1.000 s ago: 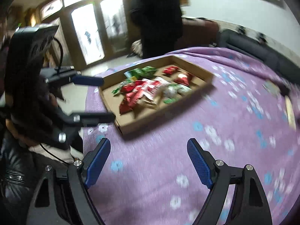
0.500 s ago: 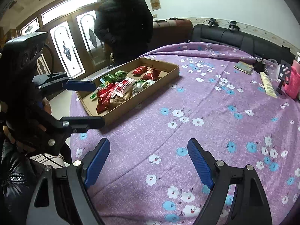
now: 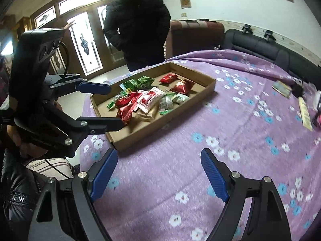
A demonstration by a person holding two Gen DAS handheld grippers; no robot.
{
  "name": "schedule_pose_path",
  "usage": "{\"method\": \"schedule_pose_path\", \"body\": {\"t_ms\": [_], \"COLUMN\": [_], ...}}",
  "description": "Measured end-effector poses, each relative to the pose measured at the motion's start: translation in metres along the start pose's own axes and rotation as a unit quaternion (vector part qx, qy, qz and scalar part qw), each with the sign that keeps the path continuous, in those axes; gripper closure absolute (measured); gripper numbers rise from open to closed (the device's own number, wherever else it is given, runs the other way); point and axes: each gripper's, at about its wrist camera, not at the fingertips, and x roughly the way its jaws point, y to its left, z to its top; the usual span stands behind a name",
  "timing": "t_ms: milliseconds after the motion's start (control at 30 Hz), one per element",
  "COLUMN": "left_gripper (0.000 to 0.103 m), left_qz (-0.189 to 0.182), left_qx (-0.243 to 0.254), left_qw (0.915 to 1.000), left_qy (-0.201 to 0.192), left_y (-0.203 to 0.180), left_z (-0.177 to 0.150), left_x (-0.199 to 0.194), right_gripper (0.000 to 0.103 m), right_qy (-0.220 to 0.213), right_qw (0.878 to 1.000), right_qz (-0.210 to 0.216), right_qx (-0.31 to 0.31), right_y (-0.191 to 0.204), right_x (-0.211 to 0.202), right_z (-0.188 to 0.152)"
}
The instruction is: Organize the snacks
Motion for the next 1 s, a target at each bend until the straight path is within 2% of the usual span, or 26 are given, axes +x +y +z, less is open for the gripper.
{"method": "schedule_pose_path", "body": {"t_ms": [233, 800, 1000], "left_gripper": [0.019, 0.019, 0.019], "left_qz": [0.015, 0.028, 0.025], "left_qx": [-0.015, -0.068, -0.081], "left_qw": [0.9998, 0.9973, 0.9963], "left_qy": [0.004, 0.008, 0.011], "left_y": [0.024, 0.077, 0.088], "left_z": [0.000, 0.003, 0.002], "left_x": [0.004, 0.009, 0.012], "right_gripper": [0.018, 0.018, 0.018], "right_qy": [0.009, 0.029, 0.037], "right_qw": [1.000, 0.997, 0.996], "right_qz": [0.008, 0.022, 0.026], "right_qx": [-0.010, -0.072, -0.083], "right_y": [0.001, 0.024, 0.029], "right_x": [0.019, 0.063, 0.074], "right_z": [0.019, 0.076, 0.084]}}
